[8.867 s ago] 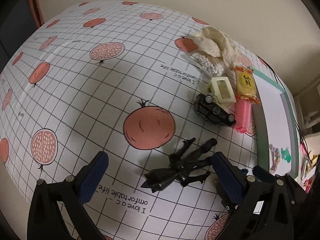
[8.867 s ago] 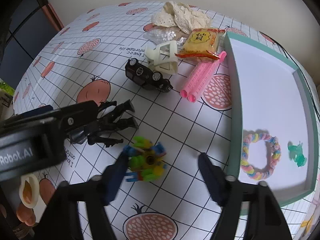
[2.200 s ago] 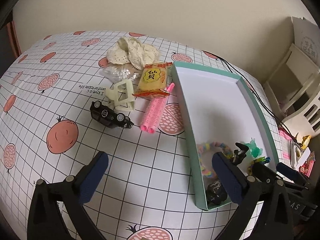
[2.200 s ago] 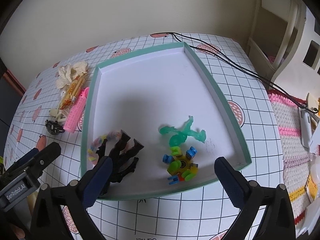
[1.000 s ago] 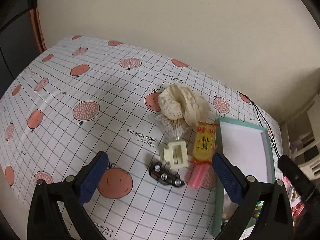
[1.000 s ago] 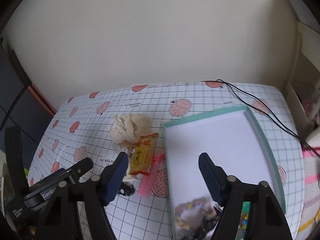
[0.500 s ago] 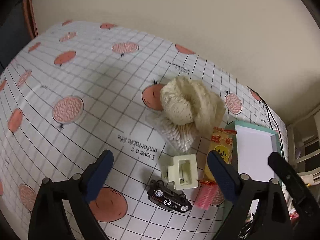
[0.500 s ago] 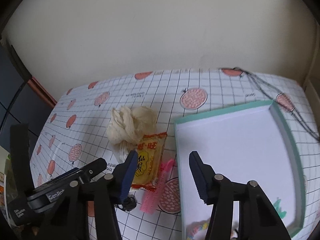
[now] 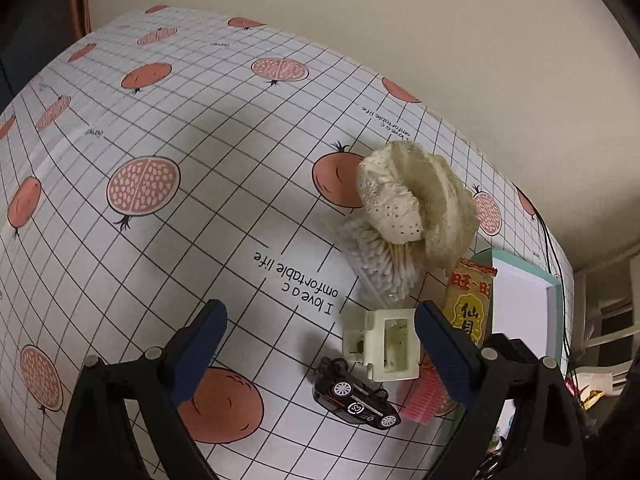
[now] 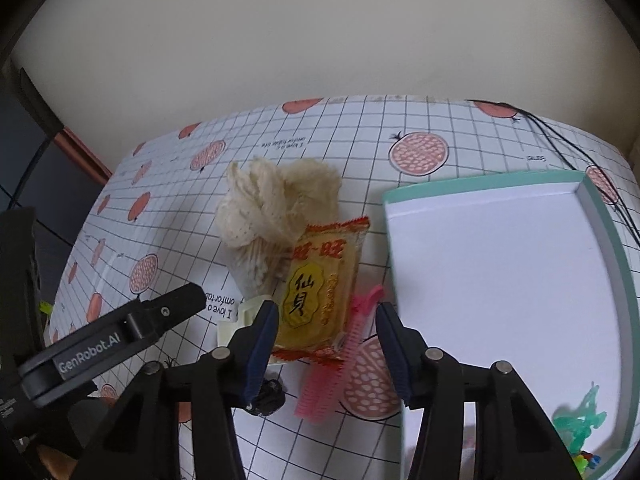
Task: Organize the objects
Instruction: 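Close the right gripper on the yellow snack packet while the left gripper closes on the cream hair clip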
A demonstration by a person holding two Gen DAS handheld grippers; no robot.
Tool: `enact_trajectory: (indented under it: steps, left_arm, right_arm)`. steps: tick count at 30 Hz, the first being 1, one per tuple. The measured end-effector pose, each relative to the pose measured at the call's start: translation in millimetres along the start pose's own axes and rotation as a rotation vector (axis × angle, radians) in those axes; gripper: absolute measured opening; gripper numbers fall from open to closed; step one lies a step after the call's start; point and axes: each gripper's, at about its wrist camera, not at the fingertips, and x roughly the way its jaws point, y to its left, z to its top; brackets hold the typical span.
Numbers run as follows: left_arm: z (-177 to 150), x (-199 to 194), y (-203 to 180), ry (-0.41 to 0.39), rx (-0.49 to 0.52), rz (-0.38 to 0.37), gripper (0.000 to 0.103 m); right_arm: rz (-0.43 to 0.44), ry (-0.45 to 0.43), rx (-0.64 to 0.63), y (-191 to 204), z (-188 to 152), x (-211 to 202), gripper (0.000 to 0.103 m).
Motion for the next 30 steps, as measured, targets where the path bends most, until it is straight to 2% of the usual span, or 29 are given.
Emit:
enact_trajectory:
  steps: [15,21,30]
  left_arm:
    - [0,9,2,0.035,-0.018,-0.032,0.095]
    - [-4,13,-4,0.045,-0.005,-0.048,0.095]
    - [-10,23,-13,0.064,0.011,-0.071,0.095]
  right_arm:
    - [-0.047,0.032,-0.047,12,-10,24,0.053]
    - [-0.043,0.024,-0.066,13,-11,22,0.04]
    - [-0.005,0.019,-0.07,8,-11,14,0.035]
